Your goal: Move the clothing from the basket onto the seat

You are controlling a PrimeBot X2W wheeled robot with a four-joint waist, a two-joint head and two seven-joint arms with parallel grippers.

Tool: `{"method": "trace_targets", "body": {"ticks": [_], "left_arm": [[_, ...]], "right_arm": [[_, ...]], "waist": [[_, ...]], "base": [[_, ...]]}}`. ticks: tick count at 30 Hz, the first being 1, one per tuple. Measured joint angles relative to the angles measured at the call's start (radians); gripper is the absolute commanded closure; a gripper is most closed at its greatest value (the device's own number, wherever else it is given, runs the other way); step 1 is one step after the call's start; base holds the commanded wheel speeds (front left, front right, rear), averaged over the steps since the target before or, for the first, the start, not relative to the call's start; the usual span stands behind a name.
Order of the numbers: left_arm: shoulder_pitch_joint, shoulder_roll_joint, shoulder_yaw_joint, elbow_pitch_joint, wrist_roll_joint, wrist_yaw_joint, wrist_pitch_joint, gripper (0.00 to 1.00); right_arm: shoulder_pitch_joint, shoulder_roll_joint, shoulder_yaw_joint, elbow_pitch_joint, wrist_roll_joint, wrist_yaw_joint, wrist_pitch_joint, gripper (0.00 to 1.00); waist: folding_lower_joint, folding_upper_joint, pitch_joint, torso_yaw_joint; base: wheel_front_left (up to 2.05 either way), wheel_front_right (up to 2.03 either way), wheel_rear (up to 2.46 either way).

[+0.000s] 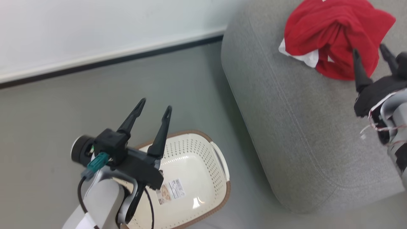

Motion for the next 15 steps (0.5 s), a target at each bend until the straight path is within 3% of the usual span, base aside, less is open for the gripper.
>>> {"method": "trace_targets", "body": {"ticks": [15], "left_arm": [[0.198, 0.026, 0.127, 0.073, -0.049, 0.058, -0.035, 0.0]], "right_arm": [[0.276, 0.093, -0.04, -0.149, 0.041, -0.016, 0.0, 0.0]], "waist": [[-0.0001, 0.0, -0.19, 0.086]], "base": [[0.0, 0.0, 0.0]]}}
